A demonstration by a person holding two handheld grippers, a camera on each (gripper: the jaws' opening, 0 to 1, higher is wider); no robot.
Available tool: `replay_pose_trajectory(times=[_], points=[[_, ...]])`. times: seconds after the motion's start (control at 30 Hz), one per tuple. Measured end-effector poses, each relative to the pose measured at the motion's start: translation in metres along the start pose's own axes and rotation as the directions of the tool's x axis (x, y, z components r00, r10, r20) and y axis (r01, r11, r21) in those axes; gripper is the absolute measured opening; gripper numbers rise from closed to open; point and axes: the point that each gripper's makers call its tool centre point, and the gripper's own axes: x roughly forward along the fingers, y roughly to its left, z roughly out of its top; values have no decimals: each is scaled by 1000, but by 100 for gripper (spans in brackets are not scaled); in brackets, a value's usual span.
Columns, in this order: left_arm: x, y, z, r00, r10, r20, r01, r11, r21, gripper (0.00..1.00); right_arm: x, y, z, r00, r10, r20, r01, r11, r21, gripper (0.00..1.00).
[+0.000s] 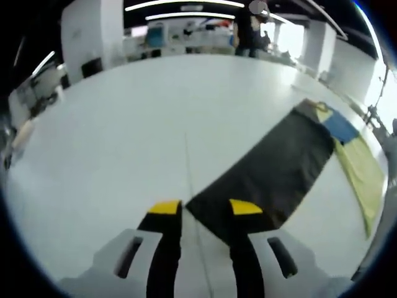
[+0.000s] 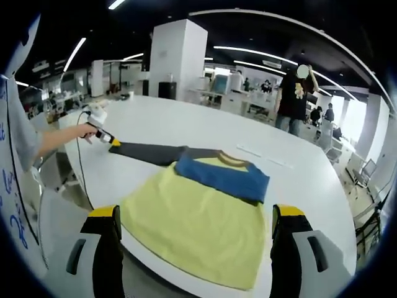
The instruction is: Fold the garment on the visible template until the final outline fits inside the template.
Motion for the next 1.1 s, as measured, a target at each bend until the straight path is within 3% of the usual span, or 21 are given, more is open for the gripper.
replay_pose_trajectory(times=[0.5, 0.67, 1.1], points=[[3, 6, 2, 1000, 11, 2, -11, 1000, -8, 16, 1, 0, -1, 1000, -3, -5, 3, 1000, 3, 100], [3, 4, 1, 1000, 1, -3, -1, 999, -44, 9, 1, -1, -2, 1000, -2, -9, 2, 1000, 5, 100], [4, 2, 0, 1000, -4, -11, 4, 999, -42, 6, 1, -2, -3, 1000, -1, -4, 1, 1000, 8, 100]])
